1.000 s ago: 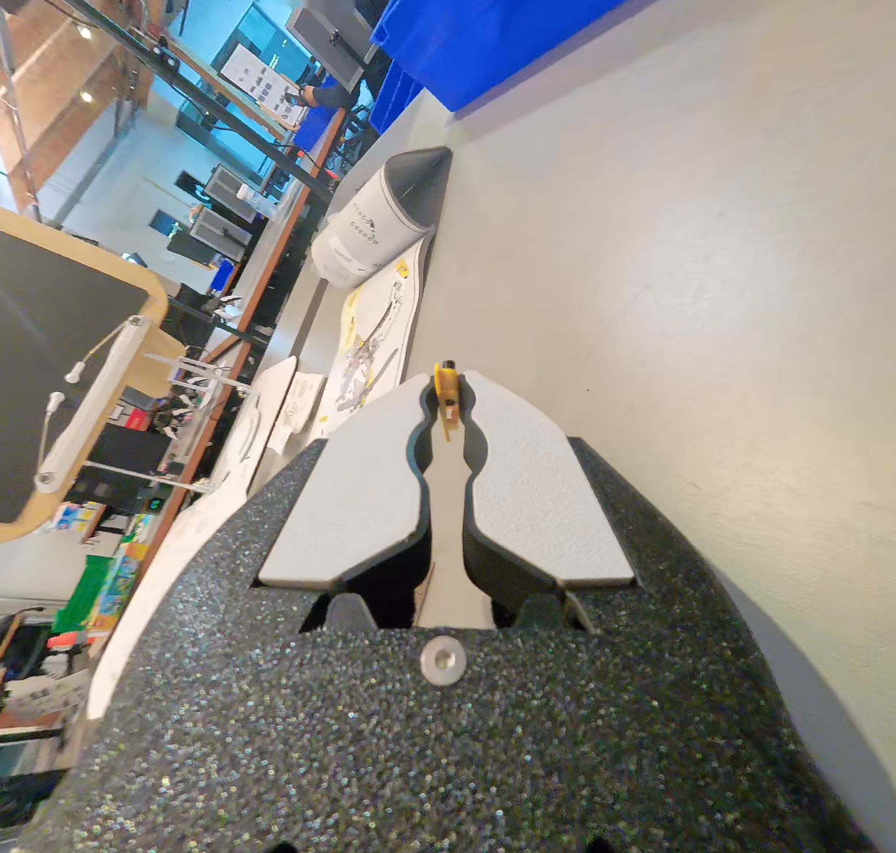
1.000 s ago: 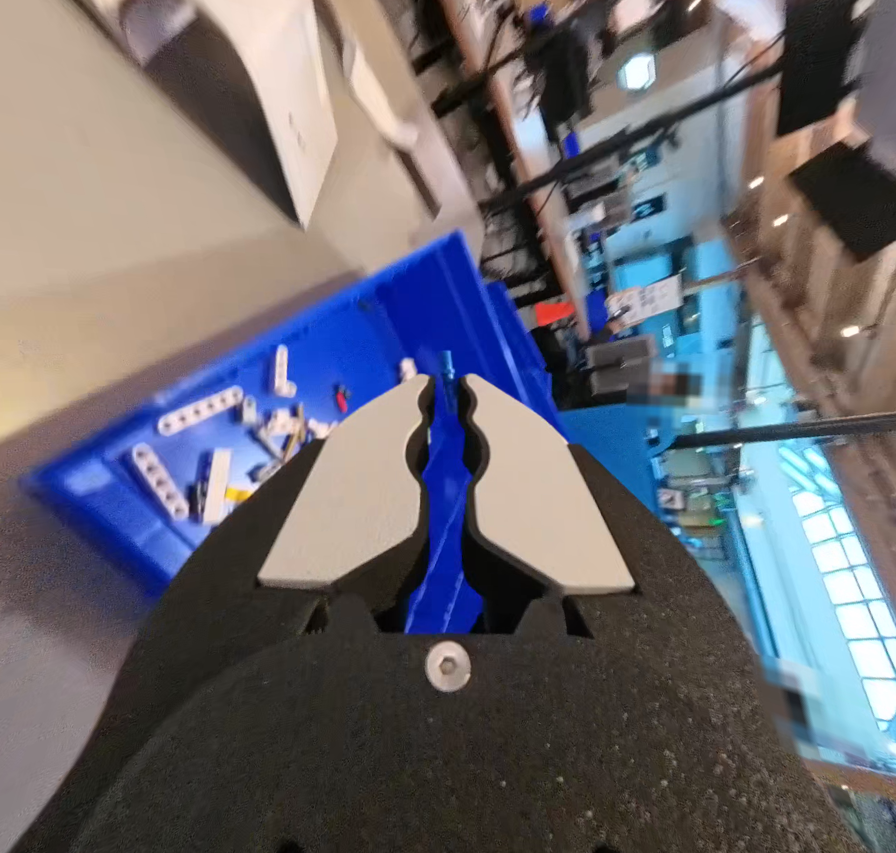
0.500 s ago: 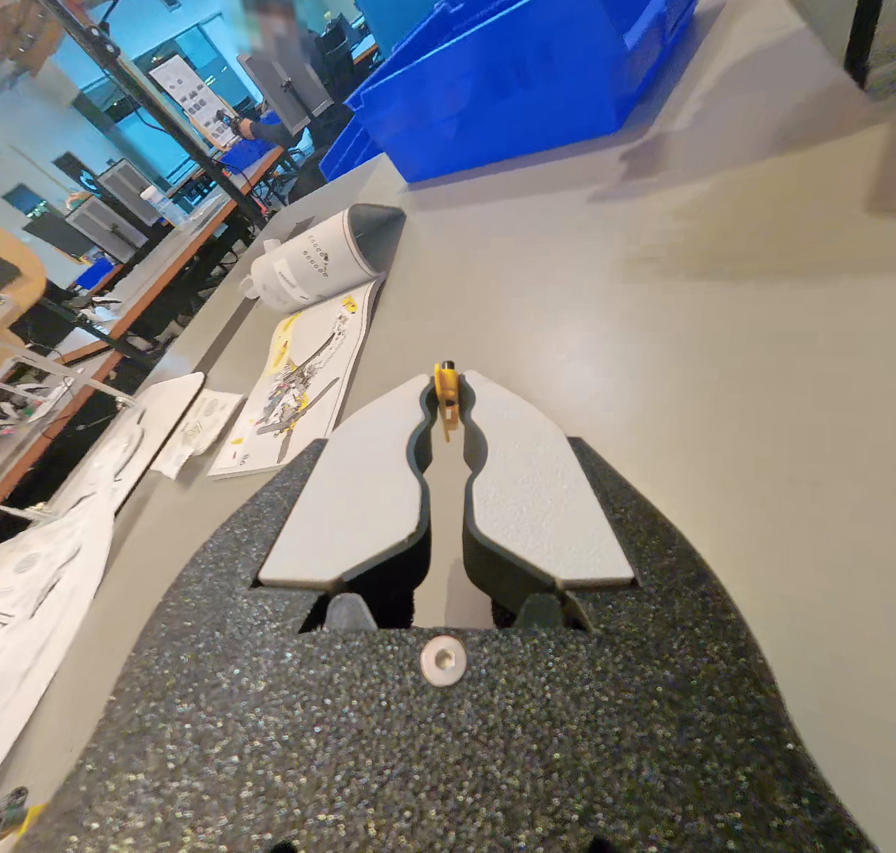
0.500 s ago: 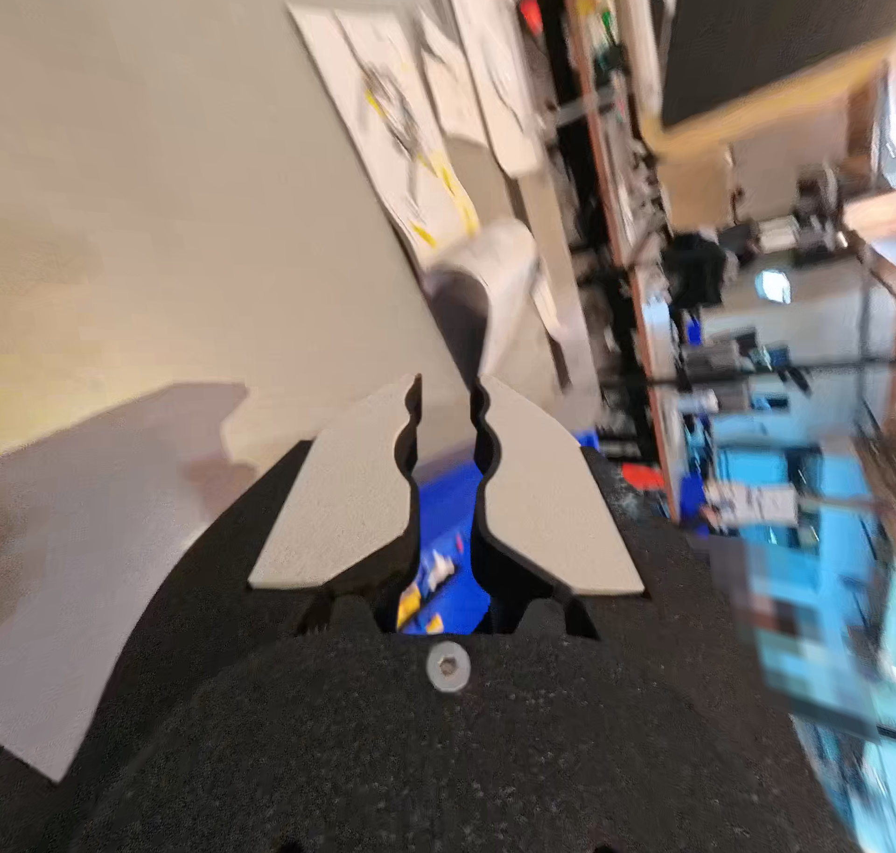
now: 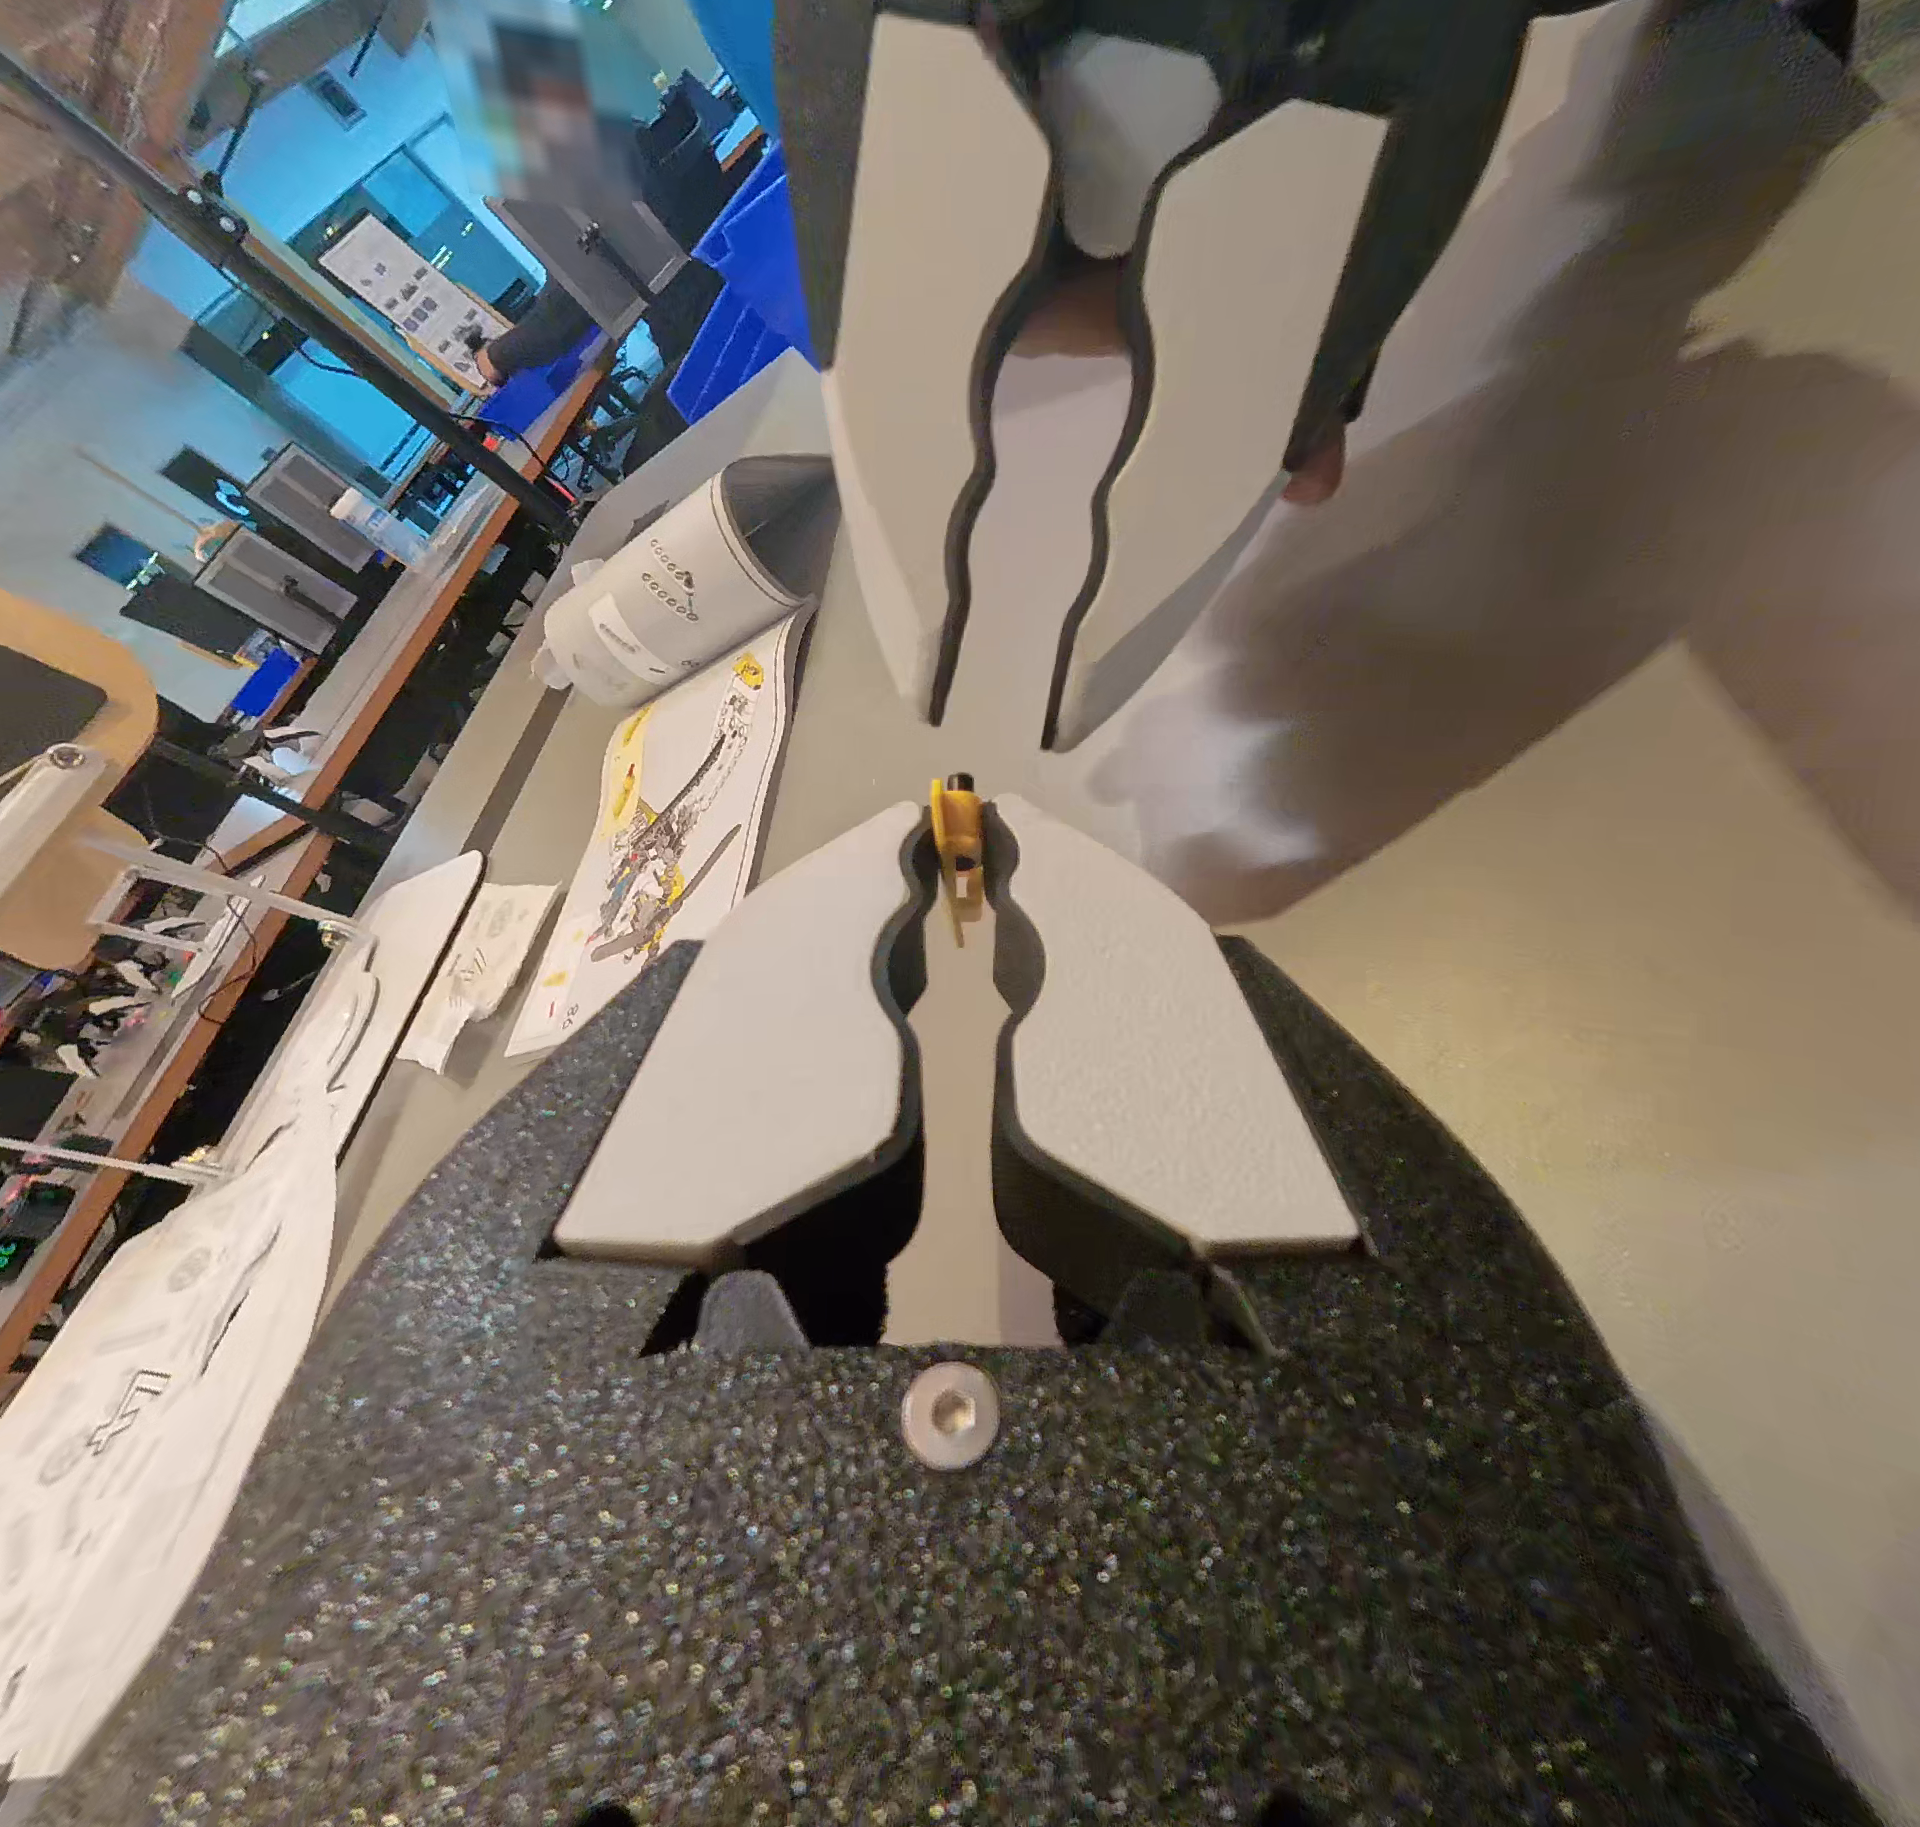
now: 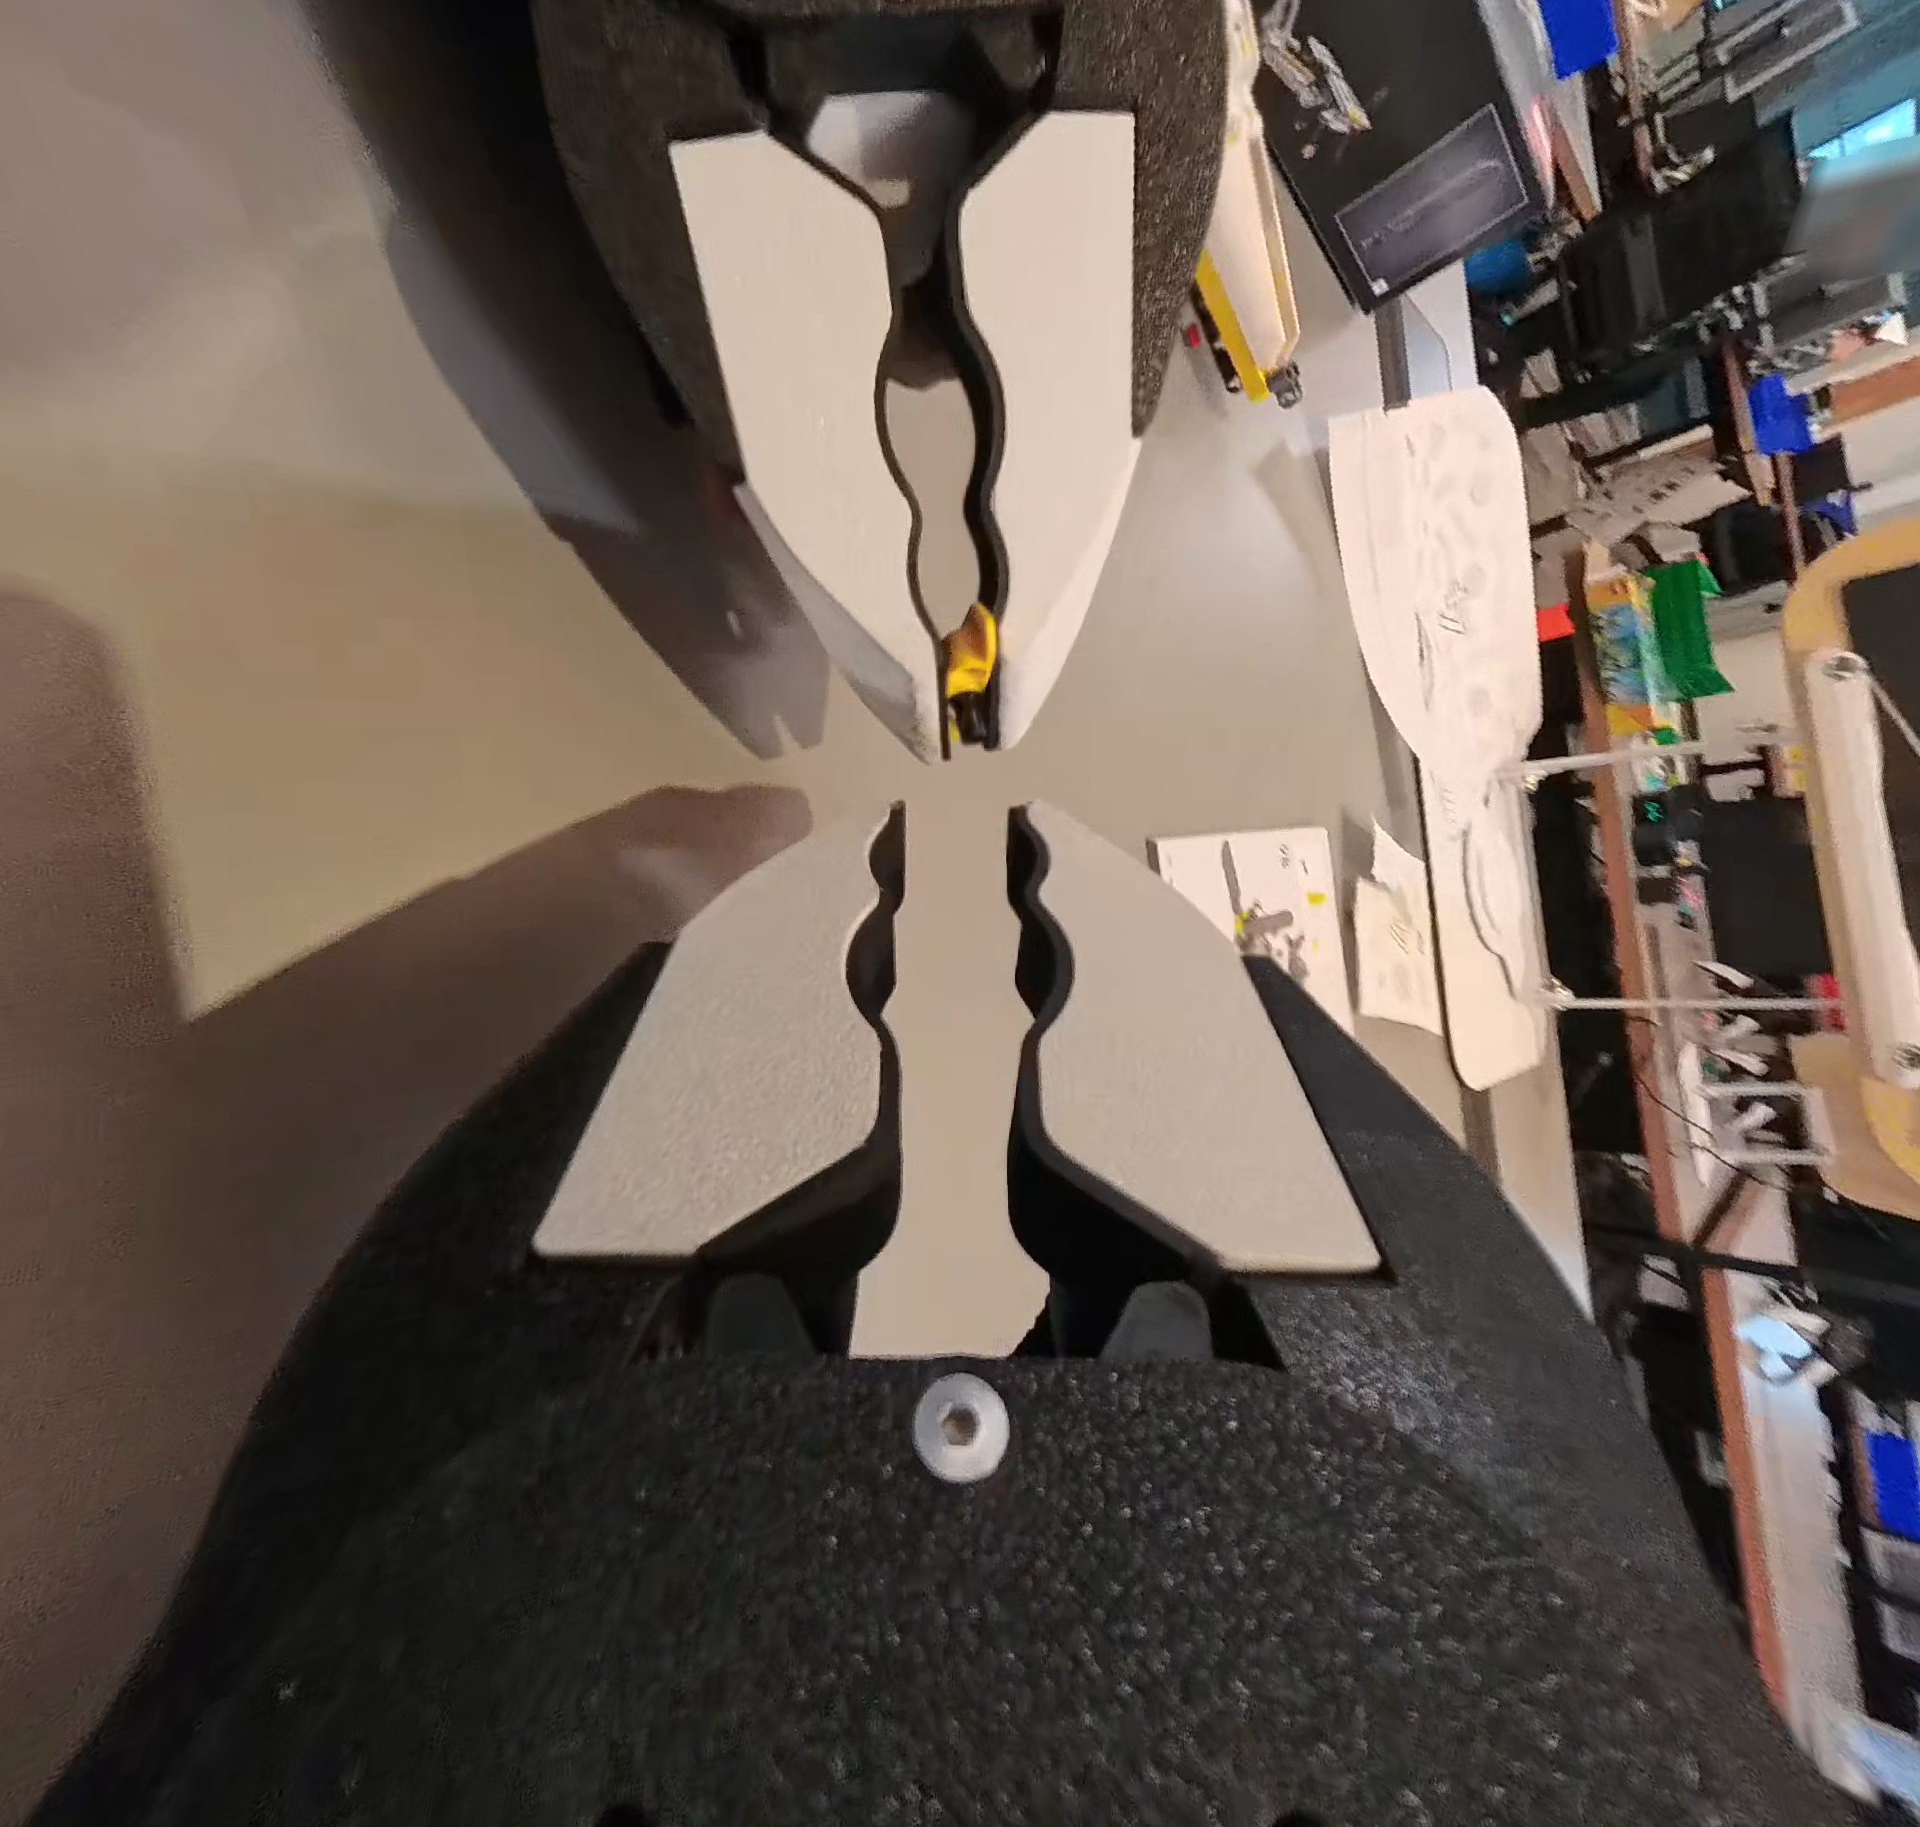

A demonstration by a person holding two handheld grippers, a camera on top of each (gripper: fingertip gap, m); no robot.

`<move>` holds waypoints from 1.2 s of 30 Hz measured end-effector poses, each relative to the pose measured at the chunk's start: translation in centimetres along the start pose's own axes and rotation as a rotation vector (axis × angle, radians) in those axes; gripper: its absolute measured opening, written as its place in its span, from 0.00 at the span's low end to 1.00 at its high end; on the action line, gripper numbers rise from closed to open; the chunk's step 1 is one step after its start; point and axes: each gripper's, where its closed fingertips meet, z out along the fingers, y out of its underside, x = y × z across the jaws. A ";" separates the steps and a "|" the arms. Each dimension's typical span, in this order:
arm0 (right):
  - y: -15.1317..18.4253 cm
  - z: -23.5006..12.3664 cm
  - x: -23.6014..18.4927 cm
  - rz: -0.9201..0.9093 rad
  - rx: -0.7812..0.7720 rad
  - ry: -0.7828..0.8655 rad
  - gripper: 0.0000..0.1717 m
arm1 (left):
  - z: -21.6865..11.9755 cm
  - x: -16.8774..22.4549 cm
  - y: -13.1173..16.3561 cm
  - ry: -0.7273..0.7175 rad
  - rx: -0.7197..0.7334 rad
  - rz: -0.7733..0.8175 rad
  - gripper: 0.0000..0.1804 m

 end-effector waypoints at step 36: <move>-1.9 -0.5 0.1 0.780 0.385 -0.434 0.05 | 0.1 -0.9 -1.4 -0.271 0.006 0.551 0.05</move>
